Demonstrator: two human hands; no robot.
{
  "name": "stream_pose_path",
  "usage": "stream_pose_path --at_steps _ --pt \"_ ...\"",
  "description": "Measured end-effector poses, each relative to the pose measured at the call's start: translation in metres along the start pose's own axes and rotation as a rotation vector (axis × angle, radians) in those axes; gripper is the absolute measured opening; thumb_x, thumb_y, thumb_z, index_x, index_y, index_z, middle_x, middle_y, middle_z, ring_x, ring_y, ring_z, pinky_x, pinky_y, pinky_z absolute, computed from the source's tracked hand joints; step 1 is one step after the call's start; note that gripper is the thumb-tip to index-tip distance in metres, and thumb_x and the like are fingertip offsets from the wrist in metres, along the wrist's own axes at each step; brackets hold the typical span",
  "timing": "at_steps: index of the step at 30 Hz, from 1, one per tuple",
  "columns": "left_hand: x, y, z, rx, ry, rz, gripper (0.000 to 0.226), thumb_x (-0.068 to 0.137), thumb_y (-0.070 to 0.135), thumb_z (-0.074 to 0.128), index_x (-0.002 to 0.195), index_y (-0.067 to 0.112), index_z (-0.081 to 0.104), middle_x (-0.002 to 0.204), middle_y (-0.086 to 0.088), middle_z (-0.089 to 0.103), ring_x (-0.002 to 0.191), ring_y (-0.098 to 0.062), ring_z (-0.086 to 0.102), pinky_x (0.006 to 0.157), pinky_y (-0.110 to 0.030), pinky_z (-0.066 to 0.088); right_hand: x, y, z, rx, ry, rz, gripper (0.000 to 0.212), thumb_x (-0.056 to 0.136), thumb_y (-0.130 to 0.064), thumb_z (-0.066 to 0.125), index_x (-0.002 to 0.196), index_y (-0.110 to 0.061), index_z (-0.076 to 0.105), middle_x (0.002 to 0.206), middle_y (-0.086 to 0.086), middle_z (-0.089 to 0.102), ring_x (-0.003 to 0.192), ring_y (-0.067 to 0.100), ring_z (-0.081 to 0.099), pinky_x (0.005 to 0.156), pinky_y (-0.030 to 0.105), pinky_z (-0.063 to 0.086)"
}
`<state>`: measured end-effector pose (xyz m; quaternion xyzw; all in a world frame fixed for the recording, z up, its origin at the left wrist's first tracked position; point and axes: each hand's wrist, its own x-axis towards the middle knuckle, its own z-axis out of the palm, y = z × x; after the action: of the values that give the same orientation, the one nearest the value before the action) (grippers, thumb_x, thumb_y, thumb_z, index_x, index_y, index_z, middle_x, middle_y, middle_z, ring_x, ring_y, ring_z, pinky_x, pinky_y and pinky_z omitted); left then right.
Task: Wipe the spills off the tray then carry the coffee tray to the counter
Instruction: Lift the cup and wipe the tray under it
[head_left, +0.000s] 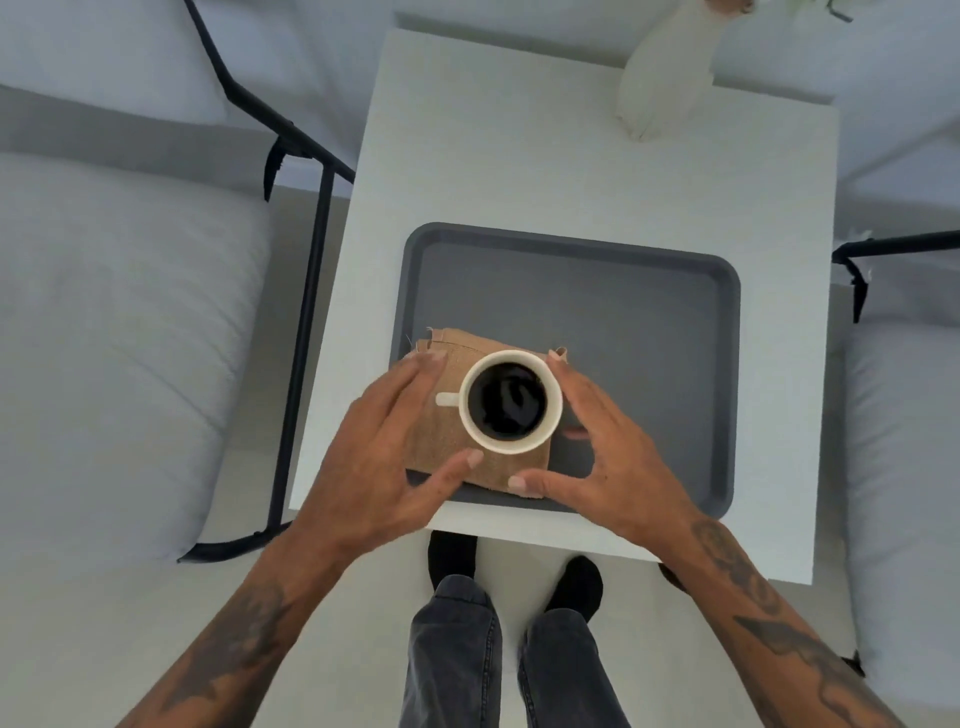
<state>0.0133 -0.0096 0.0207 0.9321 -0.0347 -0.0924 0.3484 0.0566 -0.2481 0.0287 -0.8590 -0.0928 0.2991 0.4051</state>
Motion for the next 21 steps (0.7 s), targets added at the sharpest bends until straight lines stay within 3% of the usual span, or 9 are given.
stream_pose_path --at_steps 2,3,5,7,11,14,16,18,21 --pt "0.017 0.007 -0.006 0.036 -0.104 0.101 0.089 0.084 0.066 0.059 0.154 0.022 0.028 0.158 0.004 0.034 0.142 0.001 0.023 0.114 -0.013 0.015 0.000 0.003 0.001 0.049 0.047 -0.020 0.093 0.075 -0.059 0.071 0.150 -0.044 0.020 0.155 -0.021 0.029 0.131 0.006 0.047 0.104 0.039 0.048" --pt "0.025 0.009 -0.006 0.042 -0.161 0.125 0.090 0.084 0.069 0.057 0.155 0.023 0.025 0.159 0.005 0.033 0.140 0.001 0.026 0.115 -0.014 0.021 0.002 0.004 0.002 0.051 0.070 -0.032 0.089 0.076 -0.060 0.068 0.150 -0.042 0.023 0.154 -0.019 0.032 0.127 0.006 0.052 0.102 0.038 0.050" --pt "0.035 0.006 -0.004 0.026 -0.256 0.112 0.094 0.082 0.068 0.060 0.156 0.027 0.020 0.160 0.010 0.030 0.141 -0.006 0.034 0.113 -0.028 0.037 0.004 0.008 0.002 0.043 0.090 -0.056 0.085 0.078 -0.062 0.064 0.150 -0.039 0.027 0.153 -0.017 0.036 0.125 0.006 0.054 0.100 0.035 0.052" --pt "0.039 0.001 -0.002 -0.038 -0.307 0.039 0.098 0.076 0.063 0.071 0.155 0.035 0.020 0.158 0.015 0.033 0.137 -0.006 0.041 0.110 -0.034 0.042 0.005 0.012 0.002 0.070 0.091 -0.069 0.083 0.079 -0.057 0.067 0.150 -0.036 0.030 0.151 -0.016 0.040 0.124 0.005 0.055 0.099 0.032 0.052" --pt "0.044 -0.001 0.002 -0.091 -0.285 0.002 0.098 0.068 0.058 0.078 0.151 0.039 0.030 0.149 0.017 0.047 0.124 0.006 0.042 0.103 -0.016 0.035 0.006 0.016 0.004 0.112 0.101 -0.088 0.081 0.080 -0.046 0.071 0.150 -0.033 0.033 0.145 -0.016 0.048 0.121 0.002 0.057 0.101 0.019 0.046" --pt "0.044 -0.002 0.001 -0.084 -0.288 0.007 0.097 0.070 0.055 0.079 0.152 0.034 0.032 0.150 0.015 0.048 0.130 -0.002 0.047 0.106 -0.021 0.037 0.007 0.019 0.005 0.128 0.094 -0.063 0.080 0.079 -0.046 0.071 0.149 -0.035 0.033 0.141 -0.015 0.053 0.118 0.003 0.060 0.100 0.015 0.045" --pt "0.042 -0.004 0.003 -0.090 -0.291 0.007 0.095 0.071 0.054 0.079 0.152 0.032 0.033 0.150 0.014 0.047 0.132 -0.003 0.046 0.106 -0.014 0.034 0.007 0.022 0.005 0.118 0.086 -0.043 0.080 0.079 -0.045 0.071 0.149 -0.038 0.032 0.140 -0.015 0.054 0.116 0.004 0.062 0.098 0.011 0.043" --pt "0.040 -0.003 0.003 -0.110 -0.298 -0.003 0.095 0.070 0.057 0.077 0.152 0.033 0.034 0.150 0.017 0.046 0.130 0.006 0.041 0.105 -0.006 0.030 0.006 0.021 0.006 0.112 0.078 -0.030 0.079 0.080 -0.044 0.072 0.148 -0.040 0.032 0.140 -0.016 0.054 0.115 0.004 0.062 0.100 0.016 0.045" --pt "0.041 0.004 -0.003 -0.112 -0.305 -0.006 0.094 0.070 0.062 0.073 0.151 0.035 0.033 0.148 0.020 0.046 0.128 0.006 0.043 0.107 -0.019 0.039 0.005 0.012 0.000 0.084 0.077 -0.026 0.077 0.079 -0.046 0.071 0.145 -0.047 0.030 0.136 -0.021 0.053 0.110 -0.006 0.061 0.100 0.024 0.048"
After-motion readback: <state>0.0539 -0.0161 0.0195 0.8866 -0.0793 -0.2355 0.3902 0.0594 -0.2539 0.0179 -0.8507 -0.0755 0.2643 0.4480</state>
